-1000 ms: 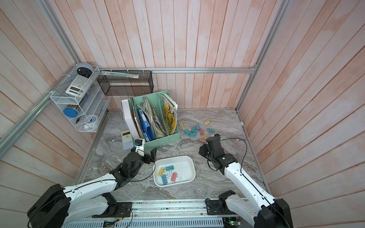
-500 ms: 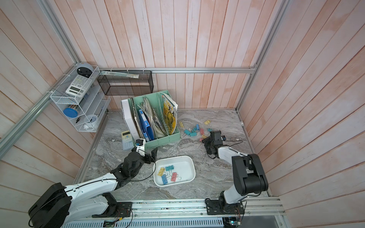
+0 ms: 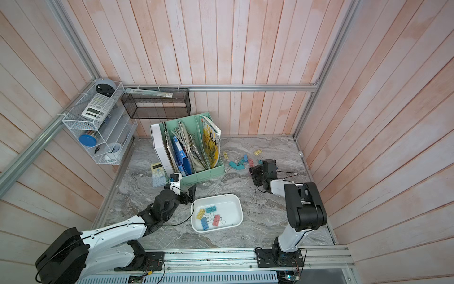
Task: Put the binder clips in the storage box
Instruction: Pick up the binder clip at the center of the board.
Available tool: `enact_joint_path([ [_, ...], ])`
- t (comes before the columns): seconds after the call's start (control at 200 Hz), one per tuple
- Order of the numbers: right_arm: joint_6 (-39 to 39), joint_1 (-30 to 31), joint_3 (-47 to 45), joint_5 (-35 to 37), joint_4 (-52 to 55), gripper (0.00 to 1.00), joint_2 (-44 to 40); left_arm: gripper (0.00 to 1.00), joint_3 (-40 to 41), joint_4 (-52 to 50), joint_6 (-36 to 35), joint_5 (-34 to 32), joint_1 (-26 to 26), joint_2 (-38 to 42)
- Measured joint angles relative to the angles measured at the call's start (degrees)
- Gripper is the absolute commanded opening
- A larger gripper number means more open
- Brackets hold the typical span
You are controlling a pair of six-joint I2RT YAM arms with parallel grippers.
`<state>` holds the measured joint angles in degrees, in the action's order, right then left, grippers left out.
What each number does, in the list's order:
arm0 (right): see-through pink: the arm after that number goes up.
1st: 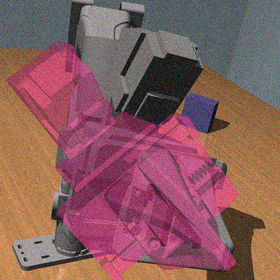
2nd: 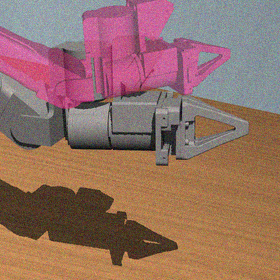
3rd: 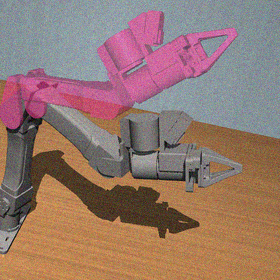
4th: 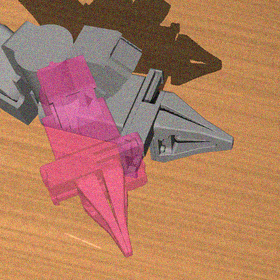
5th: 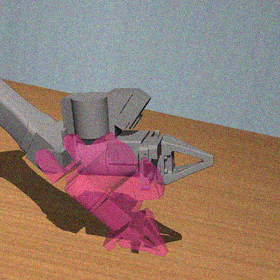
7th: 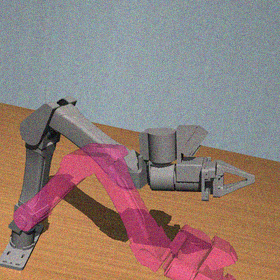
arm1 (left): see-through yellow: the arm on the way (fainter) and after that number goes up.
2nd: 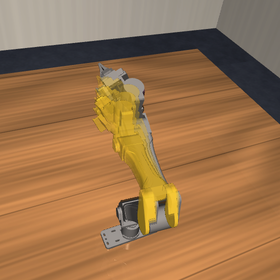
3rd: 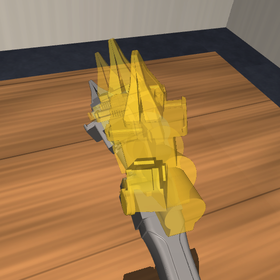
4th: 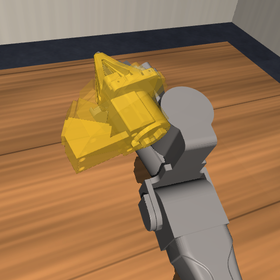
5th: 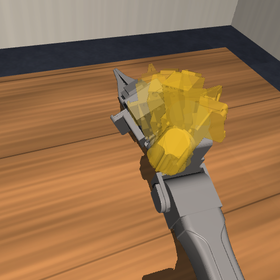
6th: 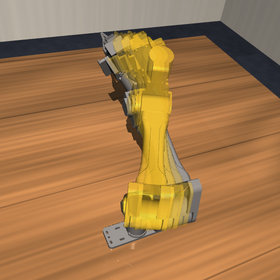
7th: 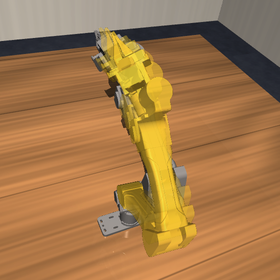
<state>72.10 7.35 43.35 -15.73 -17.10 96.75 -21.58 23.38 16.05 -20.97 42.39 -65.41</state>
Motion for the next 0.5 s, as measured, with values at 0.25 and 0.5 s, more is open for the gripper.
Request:
enact_joint_path([
  [0.25, 1.18, 0.00, 1.97, 0.17, -1.86, 0.31, 2.82, 1.00, -0.37, 0.15, -0.04, 0.00, 0.07, -0.22],
  [0.5, 4.35, 0.00, -1.70, -1.64, -6.64, 0.03, 4.31, 1.00, -0.39, 0.24, -0.07, 0.00, 0.31, -0.70],
])
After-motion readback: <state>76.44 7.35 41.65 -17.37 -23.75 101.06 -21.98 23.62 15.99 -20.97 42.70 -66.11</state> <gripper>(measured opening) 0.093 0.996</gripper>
